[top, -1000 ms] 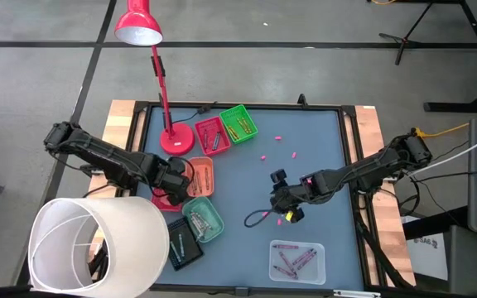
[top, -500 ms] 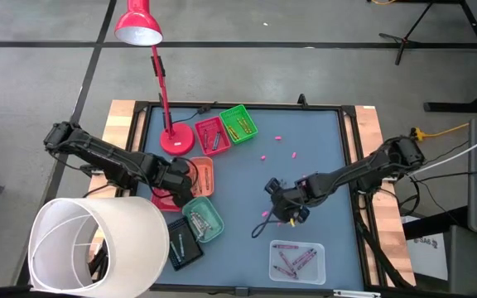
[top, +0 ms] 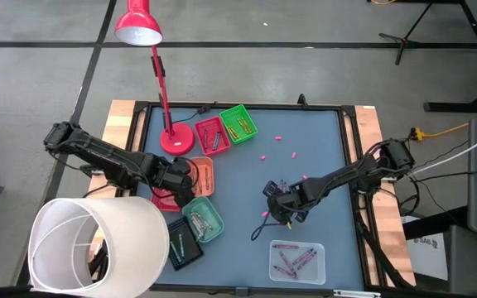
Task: Sort crayons
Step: Put the gray crayon into the light green bin
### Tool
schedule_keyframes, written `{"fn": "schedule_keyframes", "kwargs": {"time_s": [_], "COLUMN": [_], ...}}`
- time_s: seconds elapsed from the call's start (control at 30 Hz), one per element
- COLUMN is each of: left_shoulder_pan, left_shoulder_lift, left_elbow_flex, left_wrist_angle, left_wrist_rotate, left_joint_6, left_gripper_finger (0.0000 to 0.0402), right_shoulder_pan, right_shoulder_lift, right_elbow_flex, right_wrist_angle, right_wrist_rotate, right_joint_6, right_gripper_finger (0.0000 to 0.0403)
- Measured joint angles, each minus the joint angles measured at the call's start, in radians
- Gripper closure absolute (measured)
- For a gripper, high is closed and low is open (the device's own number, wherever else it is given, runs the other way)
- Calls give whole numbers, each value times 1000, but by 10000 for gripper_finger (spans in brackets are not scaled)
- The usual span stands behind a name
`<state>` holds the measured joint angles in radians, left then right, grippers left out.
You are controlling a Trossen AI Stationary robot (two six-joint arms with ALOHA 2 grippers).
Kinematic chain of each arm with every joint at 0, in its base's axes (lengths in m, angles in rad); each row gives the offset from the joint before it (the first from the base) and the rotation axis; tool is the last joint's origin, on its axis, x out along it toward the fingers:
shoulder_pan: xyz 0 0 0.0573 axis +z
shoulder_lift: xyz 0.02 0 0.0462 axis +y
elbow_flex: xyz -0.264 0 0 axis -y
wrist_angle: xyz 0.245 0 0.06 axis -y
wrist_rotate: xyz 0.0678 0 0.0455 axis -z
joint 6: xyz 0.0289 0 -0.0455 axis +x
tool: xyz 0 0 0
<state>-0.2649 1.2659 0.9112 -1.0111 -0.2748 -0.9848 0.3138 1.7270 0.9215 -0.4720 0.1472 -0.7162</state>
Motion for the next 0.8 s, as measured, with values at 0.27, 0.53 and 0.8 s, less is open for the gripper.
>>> {"fn": "schedule_keyframes", "kwargs": {"time_s": [0.27, 0.53, 0.8], "left_shoulder_pan": [0, 0, 0], "left_shoulder_lift": [0, 0, 0], "left_elbow_flex": [0, 0, 0], "left_wrist_angle": [60, 226, 412], "left_wrist_rotate": [-1, -3, -31], "left_joint_6": [0, 37, 120], "left_gripper_finger": [288, 288, 288], "right_shoulder_pan": [0, 0, 1], "right_shoulder_lift": [2, 4, 5], "right_elbow_flex": [-1, -3, -4], "right_wrist_angle": [-2, -10, -12], "right_wrist_rotate": [-6, -13, -17], "right_joint_6": [0, 0, 0], "right_gripper_finger": [246, 311, 352]}}
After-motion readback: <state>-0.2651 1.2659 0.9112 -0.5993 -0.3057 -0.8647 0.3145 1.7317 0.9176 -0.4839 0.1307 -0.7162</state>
